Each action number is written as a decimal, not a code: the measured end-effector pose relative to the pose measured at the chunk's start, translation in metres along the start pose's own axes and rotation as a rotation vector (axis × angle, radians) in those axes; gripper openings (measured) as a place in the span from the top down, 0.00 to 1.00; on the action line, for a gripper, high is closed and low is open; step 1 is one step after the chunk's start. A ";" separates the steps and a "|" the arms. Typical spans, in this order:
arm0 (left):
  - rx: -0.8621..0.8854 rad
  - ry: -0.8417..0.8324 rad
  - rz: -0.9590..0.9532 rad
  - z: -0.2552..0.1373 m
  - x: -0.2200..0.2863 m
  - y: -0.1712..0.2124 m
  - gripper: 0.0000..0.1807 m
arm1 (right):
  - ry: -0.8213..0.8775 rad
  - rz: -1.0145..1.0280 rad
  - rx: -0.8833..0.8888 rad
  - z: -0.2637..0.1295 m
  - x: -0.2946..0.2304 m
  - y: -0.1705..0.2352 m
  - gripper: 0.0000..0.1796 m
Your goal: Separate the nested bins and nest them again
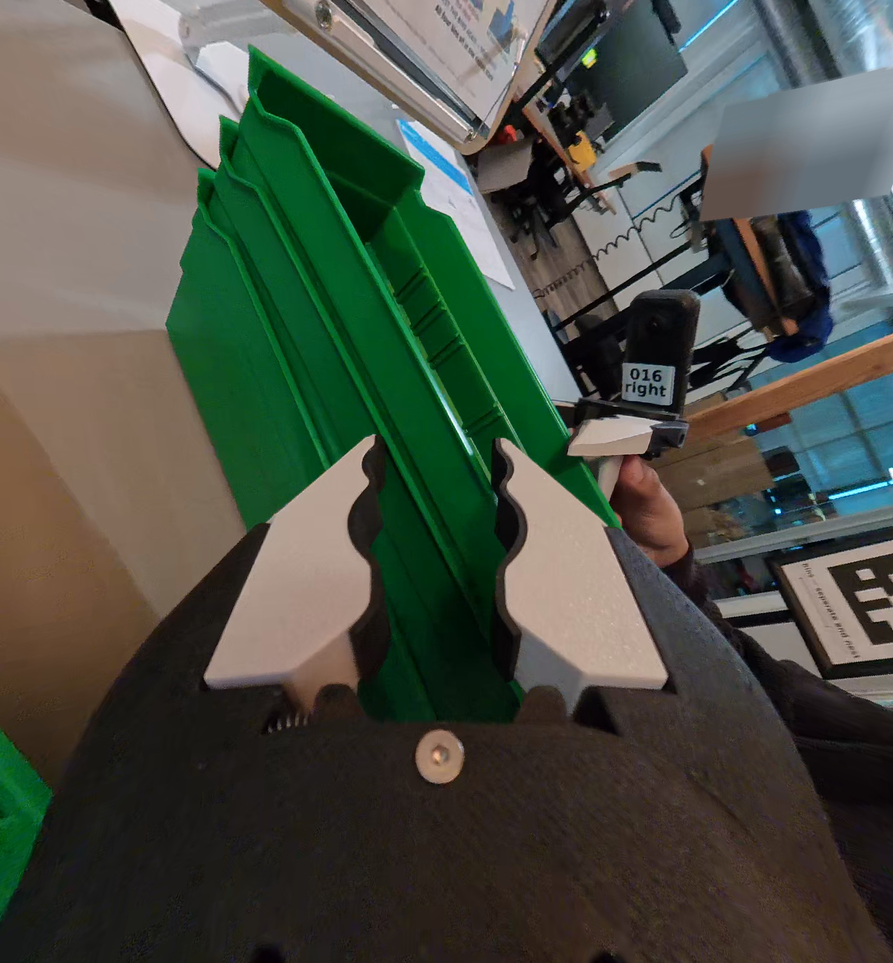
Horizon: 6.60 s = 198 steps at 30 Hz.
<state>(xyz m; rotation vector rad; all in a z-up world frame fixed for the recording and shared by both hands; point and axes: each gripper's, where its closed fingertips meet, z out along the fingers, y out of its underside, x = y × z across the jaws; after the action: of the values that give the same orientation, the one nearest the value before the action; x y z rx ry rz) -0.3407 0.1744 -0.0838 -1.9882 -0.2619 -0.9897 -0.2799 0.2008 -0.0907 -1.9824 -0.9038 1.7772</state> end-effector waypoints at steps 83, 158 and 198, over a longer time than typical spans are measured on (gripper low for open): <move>0.154 0.017 0.022 0.003 -0.002 -0.008 0.78 | 0.022 -0.183 0.092 0.000 0.003 -0.023 0.77; 0.007 0.122 -0.002 0.006 0.035 0.011 0.66 | 0.058 -0.135 0.038 -0.051 0.026 -0.044 0.66; 0.389 -0.268 0.394 -0.019 0.022 0.112 0.61 | 0.305 -0.606 0.309 -0.058 -0.001 0.065 0.80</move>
<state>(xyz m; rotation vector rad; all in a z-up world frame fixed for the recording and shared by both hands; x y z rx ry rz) -0.2785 0.0890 -0.1317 -1.7179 -0.1815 -0.3868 -0.2085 0.1611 -0.1211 -1.5106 -0.9292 1.1576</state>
